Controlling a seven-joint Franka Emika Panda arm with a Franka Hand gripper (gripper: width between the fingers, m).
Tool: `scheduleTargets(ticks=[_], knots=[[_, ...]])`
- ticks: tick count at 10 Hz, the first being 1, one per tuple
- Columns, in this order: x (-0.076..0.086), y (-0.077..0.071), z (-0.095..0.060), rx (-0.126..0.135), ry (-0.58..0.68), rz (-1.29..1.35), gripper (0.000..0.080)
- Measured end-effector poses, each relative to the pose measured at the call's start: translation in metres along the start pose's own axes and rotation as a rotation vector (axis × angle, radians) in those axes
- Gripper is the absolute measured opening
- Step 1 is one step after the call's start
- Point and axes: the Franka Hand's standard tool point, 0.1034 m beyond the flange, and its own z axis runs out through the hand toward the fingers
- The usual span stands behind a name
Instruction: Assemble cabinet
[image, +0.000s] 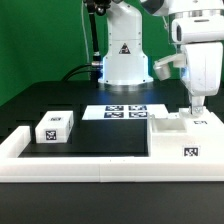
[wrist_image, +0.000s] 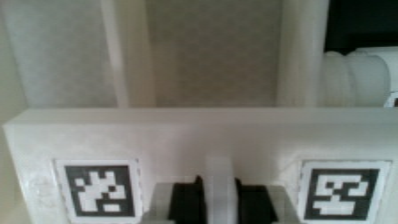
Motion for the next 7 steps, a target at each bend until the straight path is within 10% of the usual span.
scheduleTargets(ticks=[7], knots=[[0.001,0.034,0.005,-0.010,0.002,0.013,0.0065]])
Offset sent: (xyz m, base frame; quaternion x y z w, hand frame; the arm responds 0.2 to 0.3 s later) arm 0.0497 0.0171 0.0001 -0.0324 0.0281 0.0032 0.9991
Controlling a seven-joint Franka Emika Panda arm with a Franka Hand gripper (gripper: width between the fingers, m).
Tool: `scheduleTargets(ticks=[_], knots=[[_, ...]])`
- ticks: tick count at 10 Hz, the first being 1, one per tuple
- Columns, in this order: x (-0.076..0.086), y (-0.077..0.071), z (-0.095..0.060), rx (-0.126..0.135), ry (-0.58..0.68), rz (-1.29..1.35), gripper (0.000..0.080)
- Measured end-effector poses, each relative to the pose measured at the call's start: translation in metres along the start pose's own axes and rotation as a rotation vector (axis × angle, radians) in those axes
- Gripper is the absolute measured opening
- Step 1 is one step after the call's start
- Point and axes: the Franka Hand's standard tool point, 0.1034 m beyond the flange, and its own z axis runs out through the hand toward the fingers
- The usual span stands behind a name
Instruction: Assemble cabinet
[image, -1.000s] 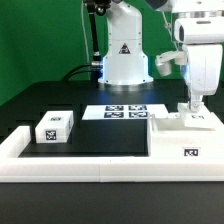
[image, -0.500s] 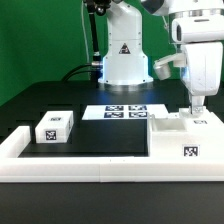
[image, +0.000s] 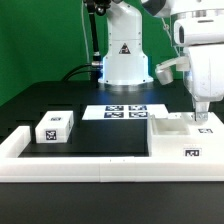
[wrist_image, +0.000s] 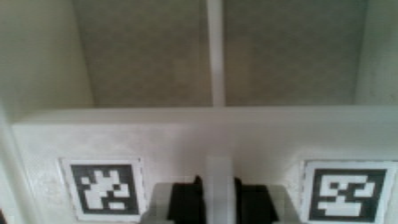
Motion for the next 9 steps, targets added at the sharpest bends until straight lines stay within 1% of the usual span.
scheduleTargets(ticks=[5,6,7,8,9], knots=[[-0.001,0.000,0.000,0.002,-0.002,0.003,0.0078],[-0.001,0.000,-0.001,0.001,-0.001,0.003,0.0312],[0.002,0.000,-0.007,0.004,-0.006,0.016,0.0312],[0.006,-0.001,-0.018,0.002,-0.012,0.014,0.0482],[0.008,-0.007,-0.026,-0.001,-0.015,0.016,0.0482]])
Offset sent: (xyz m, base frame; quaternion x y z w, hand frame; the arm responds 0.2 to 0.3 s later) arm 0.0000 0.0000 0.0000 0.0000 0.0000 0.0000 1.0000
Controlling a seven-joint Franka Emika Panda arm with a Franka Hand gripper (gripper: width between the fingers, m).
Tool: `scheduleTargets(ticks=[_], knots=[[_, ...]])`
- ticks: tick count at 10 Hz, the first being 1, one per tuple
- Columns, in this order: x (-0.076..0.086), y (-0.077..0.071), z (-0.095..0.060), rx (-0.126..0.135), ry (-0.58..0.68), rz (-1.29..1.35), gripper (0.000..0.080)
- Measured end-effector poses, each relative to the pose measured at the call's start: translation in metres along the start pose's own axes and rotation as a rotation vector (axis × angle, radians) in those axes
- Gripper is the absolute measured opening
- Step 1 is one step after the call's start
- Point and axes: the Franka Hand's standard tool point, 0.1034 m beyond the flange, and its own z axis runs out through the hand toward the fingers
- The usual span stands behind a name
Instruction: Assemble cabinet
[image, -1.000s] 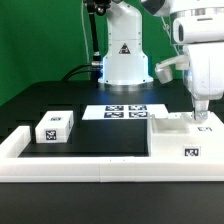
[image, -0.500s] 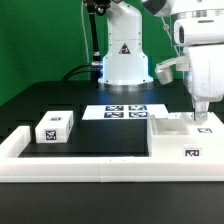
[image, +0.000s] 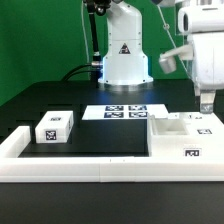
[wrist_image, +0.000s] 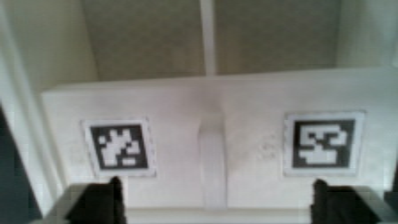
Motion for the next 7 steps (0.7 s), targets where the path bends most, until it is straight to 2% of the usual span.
scheduleTargets(ticks=[1,2,6,7], knots=[[0.001,-0.009,-0.003,0.002,-0.001,-0.008,0.0606],[-0.001,-0.014,0.000,0.006,-0.002,-0.008,0.0642],[-0.002,-0.016,0.001,0.010,-0.002,-0.006,0.0649],[0.000,-0.027,0.002,0.022,-0.006,-0.002,0.0649]])
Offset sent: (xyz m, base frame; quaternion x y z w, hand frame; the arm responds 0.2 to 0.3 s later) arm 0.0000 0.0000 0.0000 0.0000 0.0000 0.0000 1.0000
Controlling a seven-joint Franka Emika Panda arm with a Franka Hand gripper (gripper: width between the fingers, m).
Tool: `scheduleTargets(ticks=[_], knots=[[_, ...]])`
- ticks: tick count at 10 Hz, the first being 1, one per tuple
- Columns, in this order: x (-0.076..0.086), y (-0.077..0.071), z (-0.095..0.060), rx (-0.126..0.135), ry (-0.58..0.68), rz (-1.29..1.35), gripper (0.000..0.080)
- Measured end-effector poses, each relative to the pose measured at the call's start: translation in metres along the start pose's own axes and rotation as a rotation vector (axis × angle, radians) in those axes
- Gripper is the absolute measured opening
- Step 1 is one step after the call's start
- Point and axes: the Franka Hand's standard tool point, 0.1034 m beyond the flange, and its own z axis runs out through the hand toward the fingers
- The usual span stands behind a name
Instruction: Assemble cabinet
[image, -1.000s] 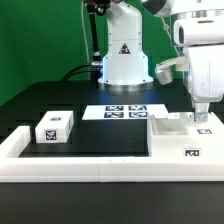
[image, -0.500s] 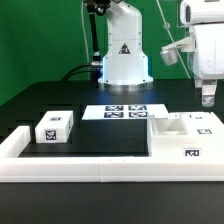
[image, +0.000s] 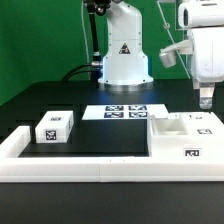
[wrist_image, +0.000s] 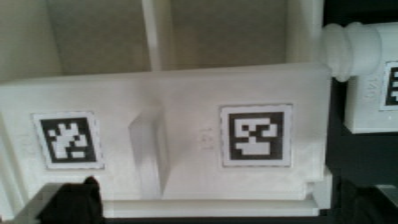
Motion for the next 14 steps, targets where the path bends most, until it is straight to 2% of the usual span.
scheduleTargets(ticks=[1,2,3,6,7,8,10,11,14], knots=[[0.003,-0.019,0.000,0.019,-0.007,-0.001,0.0649],[0.006,-0.041,-0.004,0.026,-0.017,-0.011,0.0649],[0.006,-0.045,-0.004,0.025,-0.015,-0.010,0.0649],[0.005,-0.042,-0.002,0.020,-0.012,-0.004,0.0649],[0.004,-0.048,0.001,0.029,-0.013,-0.005,0.0649],[0.001,-0.067,0.009,0.059,-0.023,-0.010,0.0649],[0.000,-0.097,0.014,0.096,-0.042,-0.010,0.0649],[0.001,-0.103,0.016,0.103,-0.045,0.000,0.0649],[-0.001,-0.102,0.017,0.104,-0.045,0.002,0.0649]])
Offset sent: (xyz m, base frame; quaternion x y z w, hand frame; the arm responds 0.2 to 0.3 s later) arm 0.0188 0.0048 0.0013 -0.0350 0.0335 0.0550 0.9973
